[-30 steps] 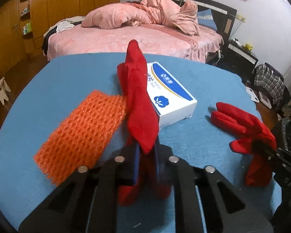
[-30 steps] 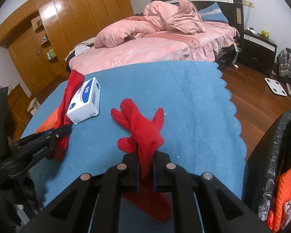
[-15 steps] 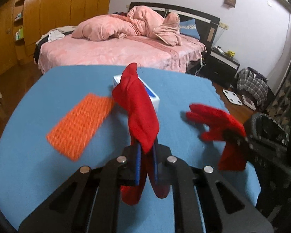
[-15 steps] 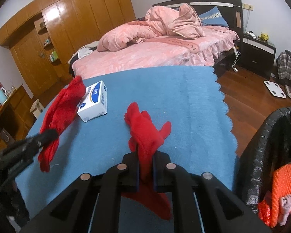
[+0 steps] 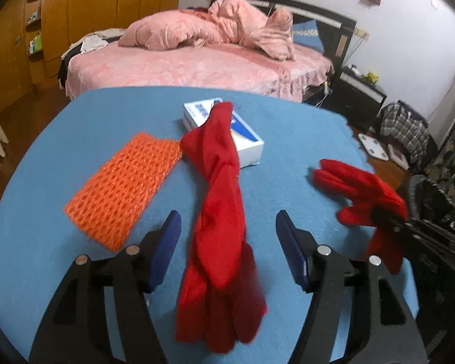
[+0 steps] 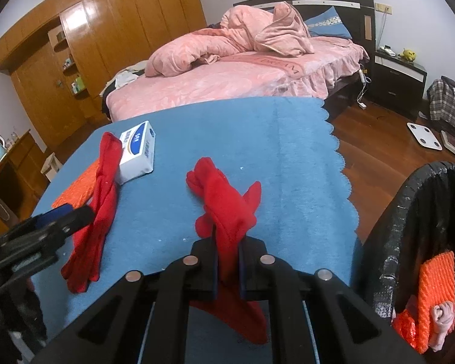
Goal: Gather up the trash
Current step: 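Lift both red gloves and carry them toward the bin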
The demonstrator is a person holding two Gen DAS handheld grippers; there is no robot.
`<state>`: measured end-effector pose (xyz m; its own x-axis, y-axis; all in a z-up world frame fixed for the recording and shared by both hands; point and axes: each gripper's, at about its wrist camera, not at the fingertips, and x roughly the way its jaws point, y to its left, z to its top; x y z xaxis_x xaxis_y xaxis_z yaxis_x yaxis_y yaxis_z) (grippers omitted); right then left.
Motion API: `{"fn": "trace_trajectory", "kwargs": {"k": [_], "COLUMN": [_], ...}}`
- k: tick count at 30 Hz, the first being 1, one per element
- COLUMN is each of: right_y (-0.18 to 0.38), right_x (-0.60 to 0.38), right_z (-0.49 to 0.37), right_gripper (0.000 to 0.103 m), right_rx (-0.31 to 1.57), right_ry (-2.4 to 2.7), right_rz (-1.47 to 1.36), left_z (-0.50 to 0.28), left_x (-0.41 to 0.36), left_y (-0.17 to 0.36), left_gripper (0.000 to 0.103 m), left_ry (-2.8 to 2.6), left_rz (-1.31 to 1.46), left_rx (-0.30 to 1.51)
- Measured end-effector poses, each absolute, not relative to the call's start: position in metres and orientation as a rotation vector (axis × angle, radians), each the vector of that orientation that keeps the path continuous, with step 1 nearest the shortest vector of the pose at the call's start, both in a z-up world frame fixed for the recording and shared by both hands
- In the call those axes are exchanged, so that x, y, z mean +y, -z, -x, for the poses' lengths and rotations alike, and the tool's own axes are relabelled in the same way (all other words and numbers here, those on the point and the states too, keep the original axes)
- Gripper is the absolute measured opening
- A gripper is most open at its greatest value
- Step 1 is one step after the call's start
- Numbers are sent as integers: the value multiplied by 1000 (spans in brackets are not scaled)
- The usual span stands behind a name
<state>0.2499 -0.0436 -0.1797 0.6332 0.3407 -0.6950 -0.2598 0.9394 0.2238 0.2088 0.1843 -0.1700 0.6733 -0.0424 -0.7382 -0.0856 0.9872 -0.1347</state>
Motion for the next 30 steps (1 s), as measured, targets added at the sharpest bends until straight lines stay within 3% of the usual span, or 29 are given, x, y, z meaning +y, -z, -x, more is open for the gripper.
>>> {"fn": "trace_trajectory", "kwargs": {"k": [3,4,8,30], "right_y": [181,182,181,128], "right_x": [-44,-44,-44,-63], "right_z": [-250,-250,-251,-221], "right_gripper": [10,10,10,10], "right_rx": [820,821,822,727], "right_ry": [-343,-343,-345,-385], "right_rz": [-107,-108,-107,-128], "left_z": [-218,-220,-218,-167], "left_x": [186,186,185,142], "left_y": [181,185,190,126], "left_gripper": [56,43,9,8], "left_ry": [-31,-25,-10,94], "left_rz": [160,165,154,149], "left_rx": [869,881,881,753]}}
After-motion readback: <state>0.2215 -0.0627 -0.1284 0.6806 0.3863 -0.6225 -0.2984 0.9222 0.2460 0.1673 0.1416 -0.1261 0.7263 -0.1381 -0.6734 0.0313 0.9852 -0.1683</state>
